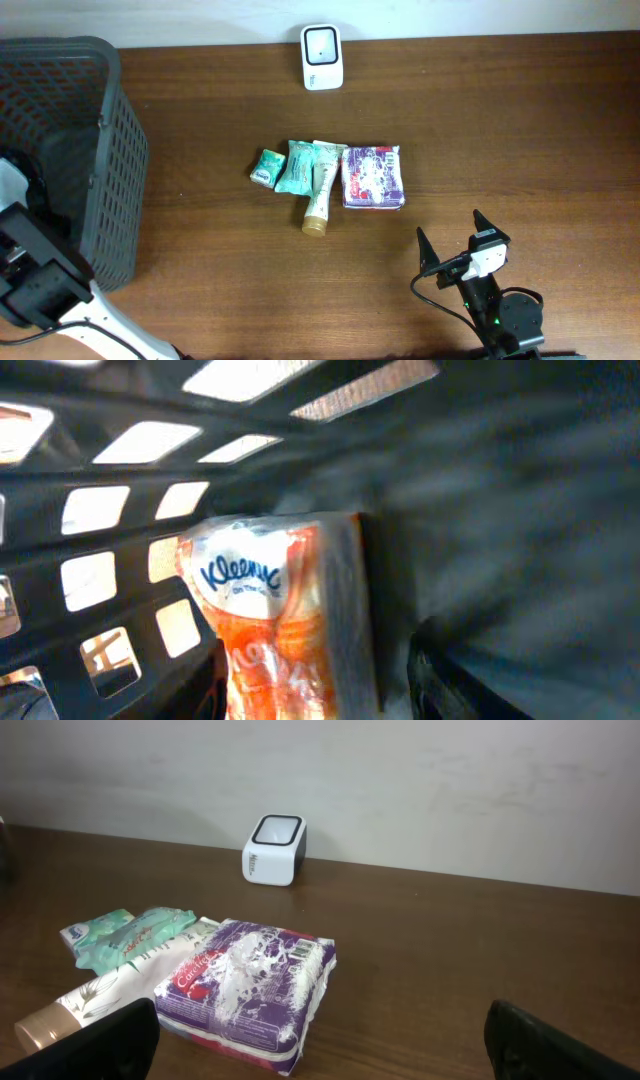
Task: Scan the item barcode
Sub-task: 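Grasp the orange Kleenex tissue pack in the basket with left gripper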
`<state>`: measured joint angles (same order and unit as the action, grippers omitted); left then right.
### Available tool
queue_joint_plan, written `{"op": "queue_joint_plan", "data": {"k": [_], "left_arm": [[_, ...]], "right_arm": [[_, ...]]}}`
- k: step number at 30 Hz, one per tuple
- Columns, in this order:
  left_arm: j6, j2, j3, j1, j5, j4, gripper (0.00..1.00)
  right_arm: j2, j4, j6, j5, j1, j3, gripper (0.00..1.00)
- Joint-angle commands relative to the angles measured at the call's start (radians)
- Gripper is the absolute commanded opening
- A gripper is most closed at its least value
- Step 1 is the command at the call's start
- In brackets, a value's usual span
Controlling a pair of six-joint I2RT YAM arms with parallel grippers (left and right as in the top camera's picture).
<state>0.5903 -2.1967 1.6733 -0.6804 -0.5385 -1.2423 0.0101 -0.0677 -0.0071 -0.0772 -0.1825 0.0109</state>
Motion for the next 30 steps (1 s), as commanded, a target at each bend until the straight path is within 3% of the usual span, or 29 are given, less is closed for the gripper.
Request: {"op": "queue_joint_plan", "data": {"k": [1, 5, 9, 14, 16, 20, 26, 28, 30], "left_arm": [[-0.005, -0.021, -0.050, -0.027, 0.038, 0.008, 0.50], [-0.005, -0.021, -0.052, -0.028, 0.046, 0.000, 0.00], [-0.005, -0.012, 0.010, -0.025, 0.064, -0.047, 0.00], [-0.007, 0.070, 0.329, 0.027, 0.225, -0.194, 0.00], [-0.065, 0.121, 0.443, 0.064, 0.291, -0.195, 0.00], [-0.069, 0.250, 0.635, 0.165, 0.320, -0.188, 0.00], [-0.079, 0.447, 0.705, 0.331, 0.531, -0.061, 0.00], [-0.260, 0.472, 0.705, 0.430, 0.633, -0.076, 0.00], [-0.366, 0.456, 0.681, 0.559, 0.640, -0.133, 0.00]], "right_arm": [[-0.006, -0.004, 0.000, -0.009, 0.008, -0.005, 0.99], [-0.006, -0.004, 0.000, -0.009, 0.008, -0.005, 0.99], [-0.006, -0.004, 0.000, -0.009, 0.008, -0.005, 0.99], [-0.006, -0.004, 0.000, -0.009, 0.008, -0.005, 0.99], [-0.006, -0.004, 0.000, -0.009, 0.008, -0.005, 0.99], [-0.006, -0.004, 0.000, -0.009, 0.008, -0.005, 0.99], [-0.006, -0.004, 0.000, -0.009, 0.008, -0.005, 0.99], [-0.006, -0.004, 0.000, -0.009, 0.008, -0.005, 0.99], [-0.006, -0.005, 0.000, -0.009, 0.008, -0.005, 0.99]]}}
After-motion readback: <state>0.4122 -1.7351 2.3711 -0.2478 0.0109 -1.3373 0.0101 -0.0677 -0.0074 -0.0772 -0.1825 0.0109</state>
